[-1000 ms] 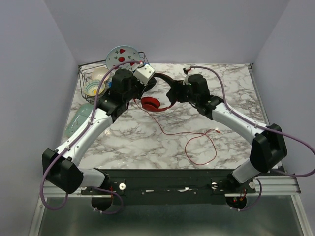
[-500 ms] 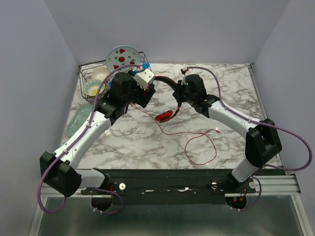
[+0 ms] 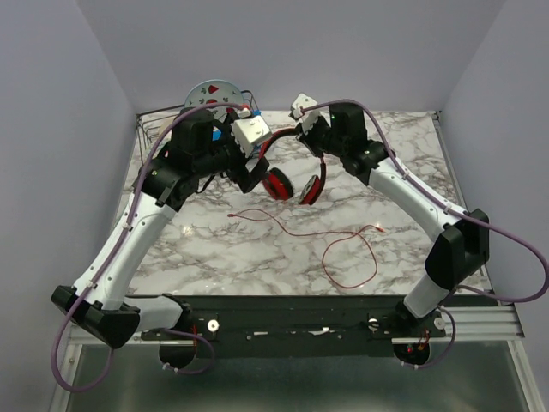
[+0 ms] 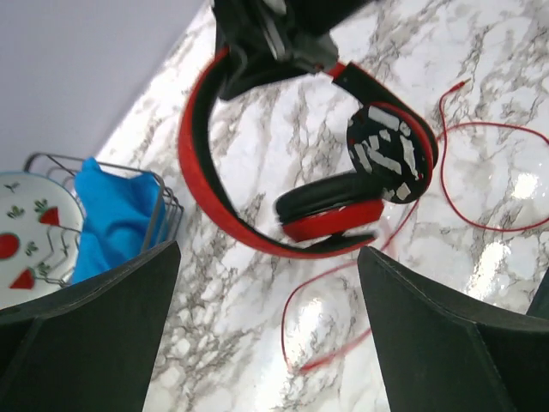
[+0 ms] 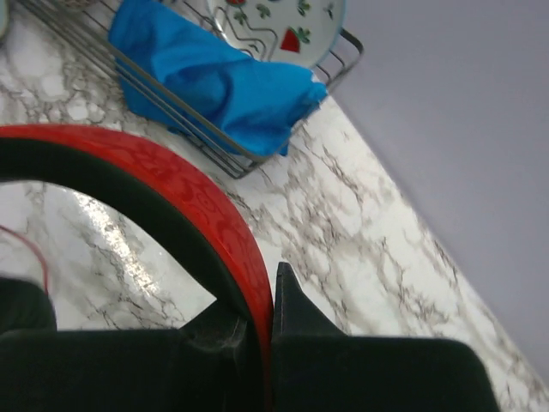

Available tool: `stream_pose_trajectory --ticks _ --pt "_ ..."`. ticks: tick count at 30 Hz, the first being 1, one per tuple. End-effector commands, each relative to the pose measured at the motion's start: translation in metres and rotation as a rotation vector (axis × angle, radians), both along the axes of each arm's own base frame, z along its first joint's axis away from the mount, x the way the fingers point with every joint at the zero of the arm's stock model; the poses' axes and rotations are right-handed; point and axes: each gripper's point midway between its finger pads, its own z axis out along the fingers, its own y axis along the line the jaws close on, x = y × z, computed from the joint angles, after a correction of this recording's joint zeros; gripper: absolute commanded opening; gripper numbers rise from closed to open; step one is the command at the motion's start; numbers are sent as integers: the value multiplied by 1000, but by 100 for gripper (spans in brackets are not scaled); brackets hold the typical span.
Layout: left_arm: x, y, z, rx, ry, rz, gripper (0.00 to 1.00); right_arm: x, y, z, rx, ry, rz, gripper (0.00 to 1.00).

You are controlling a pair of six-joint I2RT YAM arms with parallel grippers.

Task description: Wrap the headphones

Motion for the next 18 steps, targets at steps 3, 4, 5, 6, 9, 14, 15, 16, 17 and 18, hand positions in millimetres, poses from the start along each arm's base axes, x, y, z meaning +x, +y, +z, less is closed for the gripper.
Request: stream_pose_trajectory --ticks 3,4,5,6,9,14,15,16,17,18 --pt "1 -1 16 6 -55 -23 99 -32 15 -37 -257 -7 365 1" --pt "1 -3 8 15 -39 -34 99 -28 13 -32 -259 -17 336 1" --pt "1 -4 5 11 -34 -40 99 -25 13 -33 -261 -11 326 1" --pt "3 -5 1 8 -29 -39 99 -25 13 -33 -263 -6 325 1" --pt "16 -9 -8 -3 -30 -10 99 -37 18 -35 -255 -7 402 1" --pt "46 -14 -18 -25 -17 84 99 -53 26 -32 -218 -11 490 1" --pt "52 -14 -18 -30 -19 106 99 -57 27 -34 -216 -3 501 1" --pt "59 -15 -20 -34 -29 125 99 -59 27 -32 -212 -6 509 1" --pt "65 -12 -20 -37 -40 160 99 -60 27 -33 -212 -6 513 1" --pt "68 -13 -19 -50 -42 172 99 -61 27 -33 -214 -6 515 1"
